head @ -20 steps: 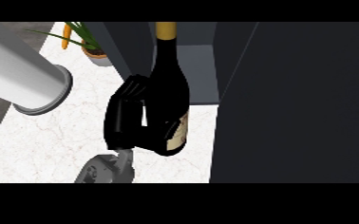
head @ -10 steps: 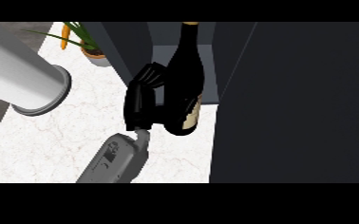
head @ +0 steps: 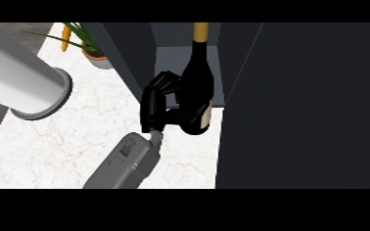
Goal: Pick up the wine, place it into the cabinet and close the cabinet
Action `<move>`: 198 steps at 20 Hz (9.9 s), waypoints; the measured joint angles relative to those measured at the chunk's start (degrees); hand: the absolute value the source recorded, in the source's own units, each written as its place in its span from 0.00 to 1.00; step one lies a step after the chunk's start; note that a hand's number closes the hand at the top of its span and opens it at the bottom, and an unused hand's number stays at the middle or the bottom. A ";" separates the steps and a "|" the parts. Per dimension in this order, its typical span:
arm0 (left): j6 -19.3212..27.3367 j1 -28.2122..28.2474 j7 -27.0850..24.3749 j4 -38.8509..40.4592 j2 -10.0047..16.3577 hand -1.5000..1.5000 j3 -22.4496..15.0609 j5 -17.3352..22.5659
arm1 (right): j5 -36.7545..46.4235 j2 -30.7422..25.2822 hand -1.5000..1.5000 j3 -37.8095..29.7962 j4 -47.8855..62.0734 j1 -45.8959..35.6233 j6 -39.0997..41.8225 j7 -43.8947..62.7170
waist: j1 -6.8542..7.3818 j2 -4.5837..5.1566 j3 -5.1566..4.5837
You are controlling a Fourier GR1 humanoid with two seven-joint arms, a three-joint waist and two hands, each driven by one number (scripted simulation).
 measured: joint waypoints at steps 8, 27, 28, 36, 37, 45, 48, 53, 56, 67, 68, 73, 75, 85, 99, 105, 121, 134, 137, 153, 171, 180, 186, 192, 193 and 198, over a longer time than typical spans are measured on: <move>-1.61 -3.33 -8.43 9.32 0.00 1.00 -0.63 10.40 | -0.61 -0.21 0.00 -1.96 0.00 -1.34 1.01 1.11 | -0.32 0.12 -0.02; -3.29 -20.95 -9.97 30.93 -0.01 1.00 3.62 21.57 | -1.78 0.89 0.00 -3.26 0.50 1.79 4.54 -1.75 | -0.89 0.52 -0.04; -3.38 -21.59 -9.74 31.85 -0.02 1.00 3.83 21.65 | -1.84 1.10 0.00 -3.22 0.46 1.80 4.34 -1.49 | -0.81 0.53 -0.05; -2.28 -28.26 -9.59 41.00 1.19 1.00 5.78 19.76 | -1.58 2.04 0.00 -1.94 0.74 1.78 4.28 -1.43 | -0.80 0.79 -0.08; -1.70 -29.27 -9.33 42.21 1.51 1.00 5.93 19.35 | -1.52 2.30 0.00 -1.85 0.86 1.98 4.27 -1.69 | -0.80 0.83 -0.08; 4.79 -36.64 -9.29 50.08 2.20 0.00 5.35 15.02 | -1.48 2.87 0.00 -1.05 1.02 1.92 4.57 -1.75 | -1.36 0.65 0.00; 5.40 -38.19 -8.90 52.68 2.28 0.00 5.17 13.77 | -1.46 2.99 0.00 -0.84 1.15 2.79 5.16 -2.66 | -1.61 0.64 0.05; 5.07 -39.11 -8.93 55.54 2.21 0.00 5.28 12.35 | -1.36 3.15 0.00 -0.65 1.26 3.09 5.74 -3.73 | -2.01 0.57 0.18; 5.25 -39.55 -8.99 56.69 2.18 0.00 5.45 11.77 | -1.64 2.95 0.00 -1.08 1.15 3.24 6.14 -3.71 | -2.15 0.59 0.20; 1.45 -39.72 -12.80 56.82 2.14 0.00 6.85 10.71 | -1.48 2.83 0.00 -0.27 1.06 5.67 7.40 -5.70 | -2.15 0.80 0.14; 0.68 -39.66 -13.41 56.63 2.05 0.00 6.73 10.37 | -1.46 2.95 0.00 0.09 0.99 5.70 7.18 -5.41 | -2.02 0.79 0.13; -2.34 -39.39 -15.76 55.23 1.61 0.00 7.53 9.99 | -1.22 3.29 0.00 1.05 0.80 6.18 6.70 -5.16 | -1.28 0.61 0.04; -4.51 -39.04 -16.48 53.97 1.55 0.00 8.07 10.20 | -1.10 3.22 0.00 1.37 0.62 6.60 6.63 -5.17 | -0.98 0.52 0.02; -8.22 -34.36 -18.54 44.33 0.73 0.00 8.95 9.93 | -0.86 3.19 0.00 0.96 -0.06 6.64 4.75 -3.39 | 1.18 -0.42 0.06; -6.66 -15.95 -13.32 17.15 2.18 0.00 2.24 6.88 | -0.01 2.65 0.00 1.29 -0.12 7.43 3.83 -4.65 | 2.69 -1.02 0.05; -4.07 -4.22 -9.78 0.34 4.24 0.00 -3.01 5.19 | 0.36 2.61 0.00 2.35 -0.05 7.06 3.25 -4.60 | 2.86 -0.98 0.04; 1.92 21.25 -8.41 -30.77 11.52 0.00 -12.92 -1.32 | 0.68 -3.40 1.00 6.73 -0.14 5.71 7.76 -1.01 | 2.09 -0.52 0.04; -3.47 36.78 -10.78 -44.92 24.30 0.00 -8.40 1.07 | 0.69 -5.70 1.00 17.50 -0.14 5.55 11.72 1.39 | 2.45 -0.58 -0.13; -5.51 39.27 -11.18 -47.17 26.91 0.00 -5.47 2.93 | 1.53 -3.88 1.00 19.87 0.56 3.35 10.07 3.93 | 2.75 -0.60 -0.20; -20.60 51.41 -14.24 -51.89 37.37 0.00 9.50 14.17 | 4.99 5.01 1.00 32.96 9.84 -20.40 -10.10 14.08 | 4.88 -0.49 -0.37; -32.97 53.39 -12.08 -50.18 43.31 0.00 22.71 23.93 | -15.31 7.57 1.00 23.25 48.83 -71.21 -30.05 9.00 | 6.51 0.35 -0.20; -36.26 52.46 -10.23 -49.30 45.20 0.00 27.20 26.88 | -36.44 7.68 1.00 18.87 66.66 -82.10 -15.74 8.05 | 7.33 0.99 -0.15; -36.95 52.08 -8.65 -48.56 45.47 0.00 30.27 28.75 | -42.47 7.70 1.00 15.11 81.01 -86.08 -8.44 2.83 | 6.12 0.78 -0.13; -38.12 52.85 -7.75 -47.74 45.62 0.00 33.05 29.53 | -37.91 7.67 1.00 11.88 92.10 -87.34 -4.36 -7.43 | 5.60 0.00 -0.47; -38.33 53.04 -7.22 -48.03 46.02 0.00 33.87 30.15 | -37.41 7.73 1.00 11.95 92.75 -87.09 -3.92 -8.79 | 5.72 -0.32 -0.50; -38.98 53.02 -5.75 -49.02 46.53 0.00 34.31 30.85 | -36.75 7.53 1.00 12.02 94.76 -86.34 -0.70 -12.84 | 5.95 -1.31 -1.04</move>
